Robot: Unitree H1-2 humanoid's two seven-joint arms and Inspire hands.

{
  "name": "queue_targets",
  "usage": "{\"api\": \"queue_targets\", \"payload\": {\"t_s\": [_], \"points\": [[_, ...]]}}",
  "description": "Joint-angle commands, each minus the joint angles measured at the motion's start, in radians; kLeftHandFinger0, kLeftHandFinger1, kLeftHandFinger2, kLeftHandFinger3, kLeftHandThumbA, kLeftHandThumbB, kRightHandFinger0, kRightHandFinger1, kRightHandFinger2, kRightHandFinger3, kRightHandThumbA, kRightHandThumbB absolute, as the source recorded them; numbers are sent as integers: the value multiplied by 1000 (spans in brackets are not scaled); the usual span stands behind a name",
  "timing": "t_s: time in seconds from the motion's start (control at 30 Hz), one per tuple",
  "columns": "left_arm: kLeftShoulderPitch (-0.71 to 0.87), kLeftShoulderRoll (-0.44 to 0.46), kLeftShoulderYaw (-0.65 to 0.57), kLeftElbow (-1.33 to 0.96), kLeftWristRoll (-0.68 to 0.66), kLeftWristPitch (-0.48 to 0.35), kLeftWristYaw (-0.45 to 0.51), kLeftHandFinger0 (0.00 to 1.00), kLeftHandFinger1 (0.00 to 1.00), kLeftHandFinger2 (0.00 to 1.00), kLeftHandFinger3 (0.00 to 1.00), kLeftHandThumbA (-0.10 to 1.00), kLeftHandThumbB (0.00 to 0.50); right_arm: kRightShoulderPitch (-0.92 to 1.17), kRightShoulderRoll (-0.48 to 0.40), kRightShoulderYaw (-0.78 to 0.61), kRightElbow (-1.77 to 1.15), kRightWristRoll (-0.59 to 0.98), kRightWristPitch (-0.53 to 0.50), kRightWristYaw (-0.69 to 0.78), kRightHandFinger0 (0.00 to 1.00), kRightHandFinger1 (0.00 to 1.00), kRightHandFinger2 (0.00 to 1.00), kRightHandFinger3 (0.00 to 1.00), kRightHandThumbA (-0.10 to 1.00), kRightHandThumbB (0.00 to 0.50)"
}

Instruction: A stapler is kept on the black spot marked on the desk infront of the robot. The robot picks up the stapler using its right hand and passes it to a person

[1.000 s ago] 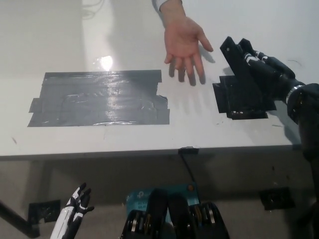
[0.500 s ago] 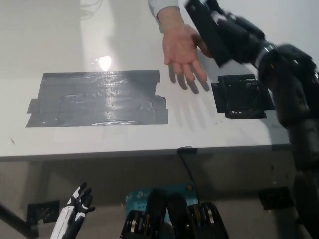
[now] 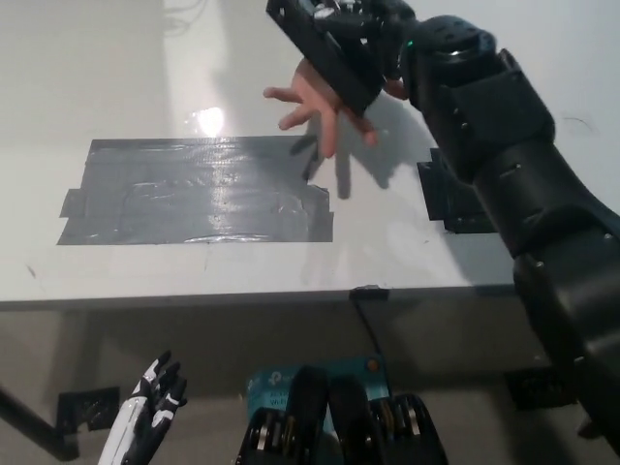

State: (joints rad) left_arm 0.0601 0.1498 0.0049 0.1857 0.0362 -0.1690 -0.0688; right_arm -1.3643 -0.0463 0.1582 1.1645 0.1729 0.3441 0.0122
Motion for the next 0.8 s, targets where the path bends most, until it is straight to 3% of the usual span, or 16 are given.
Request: {"api": "queue_targets", "payload": {"t_s": [0.0, 0.03, 0.1, 0.13, 0.17, 0.2, 0.23, 0.27, 0.3, 0.33, 0.37, 0.4, 0.53, 0.6, 0.73, 0.77], "points": [[-10, 18, -12, -22, 12, -18, -15, 856, 1000, 1000, 1000, 827, 499, -114, 7, 87, 77, -171, -254, -104, 23, 425, 734, 857, -100, 136], [-11, 21, -14, -22, 16, -18, -17, 862, 1000, 1000, 1000, 821, 499, -105, 9, 106, 99, -189, -279, -108, 50, 466, 783, 814, -100, 132], [-7, 21, -13, -26, 12, -17, -19, 862, 1000, 1000, 1000, 811, 495, -94, 9, 148, 124, -223, -289, -103, 212, 624, 875, 777, -100, 131], [-5, 20, -12, -28, 11, -15, -17, 861, 1000, 1000, 1000, 803, 496, -89, 9, 189, 137, -262, -289, -115, 597, 930, 929, 766, -100, 142], [-4, 19, -11, -30, 10, -13, -17, 856, 1000, 1000, 1000, 795, 497, -84, 9, 207, 139, -278, -290, -118, 820, 924, 879, 745, -100, 168], [-4, 19, -10, -30, 6, -13, -17, 855, 1000, 1000, 1000, 789, 491, -74, 6, 235, 142, -302, -306, -122, 866, 887, 799, 703, -100, 194], [1, 19, -9, -28, 5, -15, -17, 859, 1000, 1000, 1000, 790, 495, -57, 2, 263, 149, -323, -343, -139, 513, 616, 651, 676, -100, 221], [3, 20, -9, -27, 6, -16, -17, 860, 1000, 1000, 1000, 791, 495, -52, 1, 274, 153, -327, -357, -147, 340, 522, 603, 612, -100, 230], [1, 20, -9, -28, 8, -12, -16, 858, 1000, 1000, 1000, 792, 499, -51, 0, 282, 157, -332, -359, -156, 363, 520, 607, 673, 49, 255], [1, 19, -10, -33, 10, -5, -16, 846, 1000, 1000, 1000, 803, 500, -54, -8, 273, 157, -310, -341, -89, 730, 981, 1000, 1000, 339, 323], [2, 19, -10, -35, 10, -3, -16, 839, 1000, 1000, 1000, 801, 500, -56, -11, 269, 159, -299, -335, -59, 1000, 1000, 1000, 1000, 426, 381], [0, 20, -11, -37, 16, 0, -14, 825, 999, 1000, 1000, 810, 500, -62, -20, 281, 158, -305, -335, -14, 1000, 1000, 1000, 1000, 558, 406], [10, 21, -14, -36, 23, -4, -12, 800, 982, 1000, 1000, 822, 497, -60, -40, 301, 137, -328, -348, 35, 1000, 1000, 1000, 1000, 733, 444], [9, 19, -16, -29, 23, -12, -13, 791, 976, 999, 1000, 815, 500, -61, -51, 302, 116, -338, -361, 43, 1000, 1000, 1000, 1000, 851, 494], [11, 11, -16, -21, 17, -22, -12, 774, 967, 984, 1000, 809, 500, -61, -68, 289, 68, -350, -377, 40, 1000, 1000, 1000, 1000, 949, 500], [14, 8, -14, -23, 11, -19, -12, 787, 979, 986, 1000, 793, 500, -63, -76, 278, 38, -351, -370, 38, 1000, 1000, 1000, 1000, 942, 467]]}}
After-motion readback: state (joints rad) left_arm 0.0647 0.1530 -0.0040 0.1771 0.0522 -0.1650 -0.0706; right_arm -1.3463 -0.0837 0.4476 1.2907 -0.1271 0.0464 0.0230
